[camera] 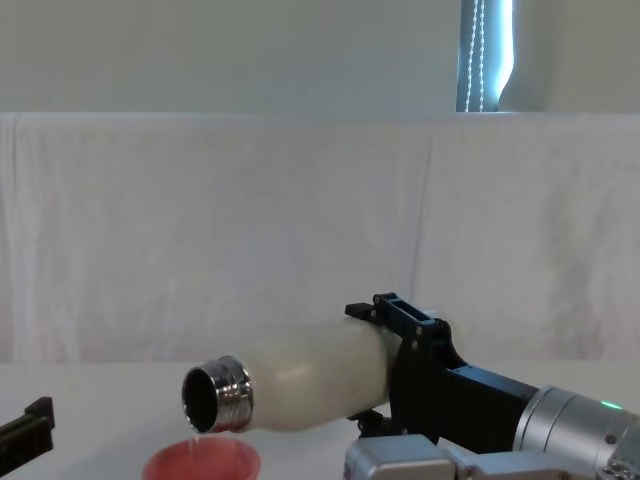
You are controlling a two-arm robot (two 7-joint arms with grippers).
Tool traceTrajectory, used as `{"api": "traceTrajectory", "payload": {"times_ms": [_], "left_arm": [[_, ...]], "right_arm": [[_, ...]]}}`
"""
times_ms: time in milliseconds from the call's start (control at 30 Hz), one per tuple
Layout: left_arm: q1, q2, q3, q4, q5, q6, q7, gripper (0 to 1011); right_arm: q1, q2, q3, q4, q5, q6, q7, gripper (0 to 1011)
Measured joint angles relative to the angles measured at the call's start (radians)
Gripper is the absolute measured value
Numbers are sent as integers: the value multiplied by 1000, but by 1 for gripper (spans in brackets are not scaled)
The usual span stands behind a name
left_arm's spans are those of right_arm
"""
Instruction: Grasp the thermos with one hand and pour water into the cup lid.
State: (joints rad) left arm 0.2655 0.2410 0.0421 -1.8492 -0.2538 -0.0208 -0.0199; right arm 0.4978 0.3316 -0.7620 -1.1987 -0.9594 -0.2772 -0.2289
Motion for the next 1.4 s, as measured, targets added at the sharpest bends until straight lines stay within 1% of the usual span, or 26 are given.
{"api": "traceTrajectory", "payload": {"times_ms": [433, 1400], "left_arm": [[0, 0, 0, 0, 0, 0, 0, 1001], [0, 0, 0, 0, 0, 0, 0, 1001]], "right_arm": [[-1, 1, 2, 3, 2, 0, 1, 951], [2, -1, -8, 12, -10, 4, -6, 951]]}}
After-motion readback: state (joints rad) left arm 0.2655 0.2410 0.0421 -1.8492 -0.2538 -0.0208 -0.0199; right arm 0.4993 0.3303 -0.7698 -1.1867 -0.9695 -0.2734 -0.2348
